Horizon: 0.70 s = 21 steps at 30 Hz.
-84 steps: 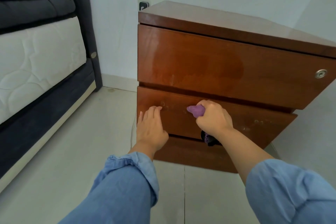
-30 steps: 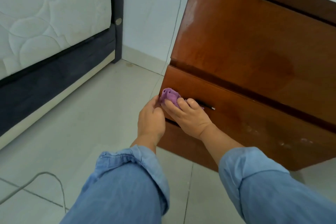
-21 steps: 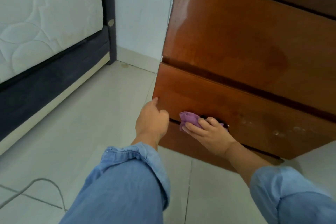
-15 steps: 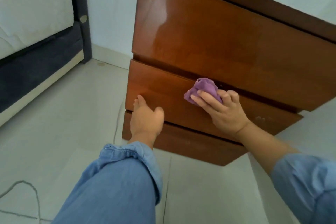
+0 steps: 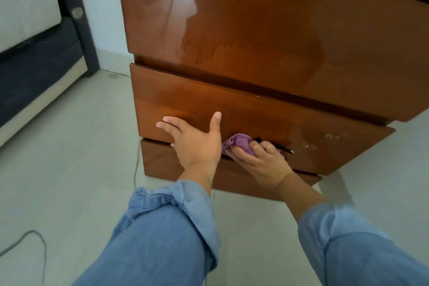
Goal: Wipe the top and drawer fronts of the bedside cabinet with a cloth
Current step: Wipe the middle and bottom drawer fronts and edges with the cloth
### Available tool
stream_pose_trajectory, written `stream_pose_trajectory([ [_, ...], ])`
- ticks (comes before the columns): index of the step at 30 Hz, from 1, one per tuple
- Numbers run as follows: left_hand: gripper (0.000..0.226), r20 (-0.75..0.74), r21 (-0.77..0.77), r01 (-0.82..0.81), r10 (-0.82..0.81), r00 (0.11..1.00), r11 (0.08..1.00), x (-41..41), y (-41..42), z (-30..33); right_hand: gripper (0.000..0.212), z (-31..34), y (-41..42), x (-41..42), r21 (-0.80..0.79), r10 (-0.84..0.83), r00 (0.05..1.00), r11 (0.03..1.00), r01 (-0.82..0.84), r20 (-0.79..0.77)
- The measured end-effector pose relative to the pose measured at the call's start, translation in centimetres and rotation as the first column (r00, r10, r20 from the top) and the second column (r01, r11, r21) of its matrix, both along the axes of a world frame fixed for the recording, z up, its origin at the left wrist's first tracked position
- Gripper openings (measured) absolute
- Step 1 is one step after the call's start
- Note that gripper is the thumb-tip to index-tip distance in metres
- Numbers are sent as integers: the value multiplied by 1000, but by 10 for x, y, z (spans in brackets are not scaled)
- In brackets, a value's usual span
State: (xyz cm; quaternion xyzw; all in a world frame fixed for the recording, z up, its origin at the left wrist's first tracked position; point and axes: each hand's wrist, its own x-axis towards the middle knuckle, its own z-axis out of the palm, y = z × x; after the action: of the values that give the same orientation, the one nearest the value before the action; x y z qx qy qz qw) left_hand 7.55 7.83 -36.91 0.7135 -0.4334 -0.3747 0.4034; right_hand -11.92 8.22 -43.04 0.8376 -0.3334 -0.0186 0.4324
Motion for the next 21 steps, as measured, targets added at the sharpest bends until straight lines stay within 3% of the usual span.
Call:
stream_pose_trajectory([
  [6,111,61,22,-3,2,998,1000,-1,-4,-6,67,-21,25,-10,170,-66,998,983,64,8],
  [11,105,157,62,9,-19,987,998,7,0,1,59,35,42,-22,95,-103,981,992,88,163],
  [13,95,300,-41,8,5,954,999,7,12,8,58,67,45,-31,47,-85,974,996,77,209],
  [15,89,534,-227,123,18,845,966,5,25,10,60,91,44,-41,0,-73,975,997,75,210],
  [17,89,747,-324,387,-17,665,863,3,32,10,62,105,43,-50,-19,-86,978,996,91,191],
  [19,90,886,-292,612,-33,463,735,2,32,8,63,108,37,-57,-27,-112,981,993,118,156],
  [21,90,958,-199,718,-24,287,666,1,27,5,62,101,30,-60,-50,-133,982,989,140,134],
])
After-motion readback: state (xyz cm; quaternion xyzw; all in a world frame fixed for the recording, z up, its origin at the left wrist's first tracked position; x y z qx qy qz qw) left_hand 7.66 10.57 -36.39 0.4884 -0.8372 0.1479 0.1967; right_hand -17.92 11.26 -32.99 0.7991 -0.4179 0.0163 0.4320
